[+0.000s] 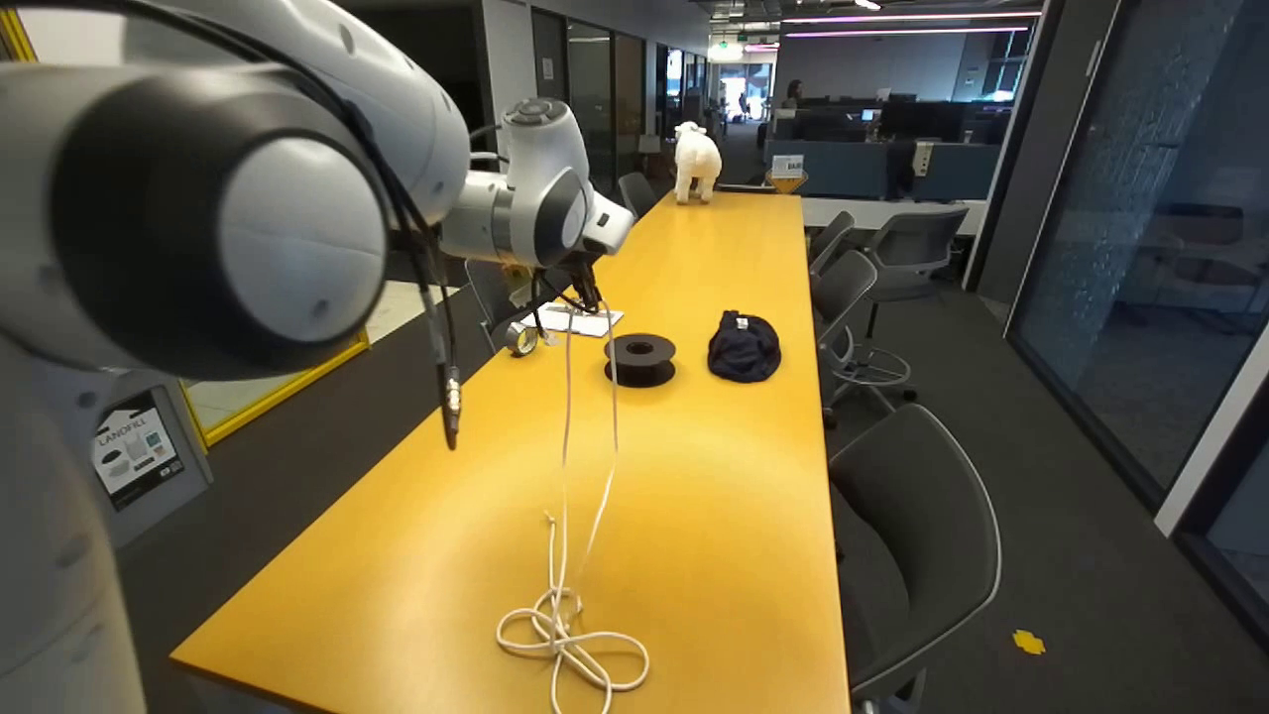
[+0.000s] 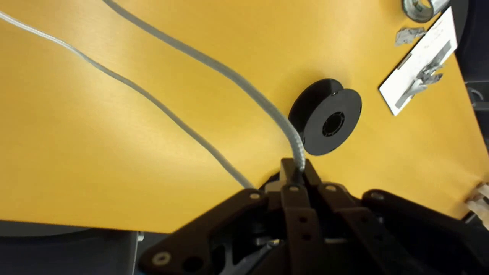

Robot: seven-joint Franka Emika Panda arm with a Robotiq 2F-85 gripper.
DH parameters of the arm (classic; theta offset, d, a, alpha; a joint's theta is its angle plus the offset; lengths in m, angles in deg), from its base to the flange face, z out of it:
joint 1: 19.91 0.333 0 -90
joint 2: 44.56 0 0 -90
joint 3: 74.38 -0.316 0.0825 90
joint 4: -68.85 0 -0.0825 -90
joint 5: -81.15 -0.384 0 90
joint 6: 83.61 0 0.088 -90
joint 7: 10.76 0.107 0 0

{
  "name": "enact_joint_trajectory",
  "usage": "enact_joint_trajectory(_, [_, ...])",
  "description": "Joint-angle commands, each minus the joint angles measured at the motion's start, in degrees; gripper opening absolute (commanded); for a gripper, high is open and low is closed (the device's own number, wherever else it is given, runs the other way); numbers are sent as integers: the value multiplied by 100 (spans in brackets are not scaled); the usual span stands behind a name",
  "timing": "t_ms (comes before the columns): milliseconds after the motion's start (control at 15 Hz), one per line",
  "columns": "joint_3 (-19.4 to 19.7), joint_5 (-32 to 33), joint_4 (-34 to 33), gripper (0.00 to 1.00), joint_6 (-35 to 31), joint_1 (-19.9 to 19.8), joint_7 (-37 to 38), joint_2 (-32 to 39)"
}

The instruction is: Straighten out the string

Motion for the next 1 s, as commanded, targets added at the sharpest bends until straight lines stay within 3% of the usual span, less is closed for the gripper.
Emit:
enact_joint_trajectory(0, [-273, -817, -1323, 1, -36, -126, -821, 1457])
enact_joint_trajectory(67, [-105, -1174, -1621, 1, 40, 75, -1135, 1812])
enact_joint_trajectory(467, [-293, -2055, -3163, 1, 489, 66, -1948, 3665])
enact_joint_trajectory(933, [-279, -2048, -4963, 1, 1441, 449, -1882, 4974])
